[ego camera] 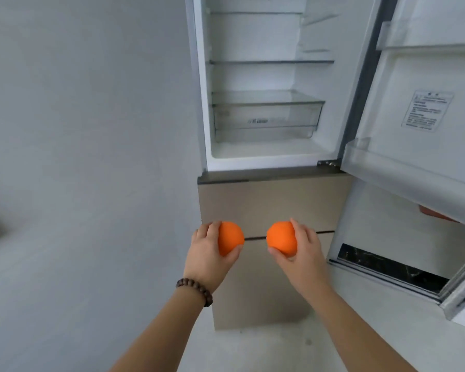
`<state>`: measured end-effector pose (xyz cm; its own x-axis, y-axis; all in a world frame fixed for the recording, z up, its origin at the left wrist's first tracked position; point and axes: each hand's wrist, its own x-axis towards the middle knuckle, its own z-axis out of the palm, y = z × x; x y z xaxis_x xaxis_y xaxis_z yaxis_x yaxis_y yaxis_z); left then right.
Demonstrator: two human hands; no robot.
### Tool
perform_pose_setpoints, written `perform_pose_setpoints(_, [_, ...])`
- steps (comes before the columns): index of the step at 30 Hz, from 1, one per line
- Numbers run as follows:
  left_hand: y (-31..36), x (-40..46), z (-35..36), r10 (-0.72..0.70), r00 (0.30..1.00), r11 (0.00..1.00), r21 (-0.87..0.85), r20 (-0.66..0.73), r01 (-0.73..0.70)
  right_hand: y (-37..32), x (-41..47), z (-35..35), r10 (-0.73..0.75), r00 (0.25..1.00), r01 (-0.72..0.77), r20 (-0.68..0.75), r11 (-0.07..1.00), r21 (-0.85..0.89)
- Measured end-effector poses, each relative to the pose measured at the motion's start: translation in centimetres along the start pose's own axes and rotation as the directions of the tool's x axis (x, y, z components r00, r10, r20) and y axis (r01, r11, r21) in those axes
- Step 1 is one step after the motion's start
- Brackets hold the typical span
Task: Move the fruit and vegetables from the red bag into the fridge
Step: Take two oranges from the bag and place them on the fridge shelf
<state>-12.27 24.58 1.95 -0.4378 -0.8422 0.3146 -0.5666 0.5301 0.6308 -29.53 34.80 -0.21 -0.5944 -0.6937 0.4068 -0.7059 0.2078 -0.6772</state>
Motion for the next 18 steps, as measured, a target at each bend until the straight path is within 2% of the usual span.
perform_pose_setpoints(7, [1.0,12.7,1.6,0.098,0.994,0.992,-0.079,-0.051,-0.102,1.3,10.5,2.0,-0.051,0.995,0.047,-0.085,0.997,-0.054])
perform_pose_setpoints(12, [2.6,21.4,3.3,0.169,0.971,0.977,-0.101,-0.169,-0.188,2.1,20.2,2.8,-0.132,0.980,0.139,-0.149,0.990,0.037])
perform_pose_setpoints(18, [5.8,32.7,4.4,0.214,0.906,0.957,-0.108,-0.366,-0.269,1.6,33.8,2.6,-0.267,0.947,0.287,-0.178,0.953,0.097])
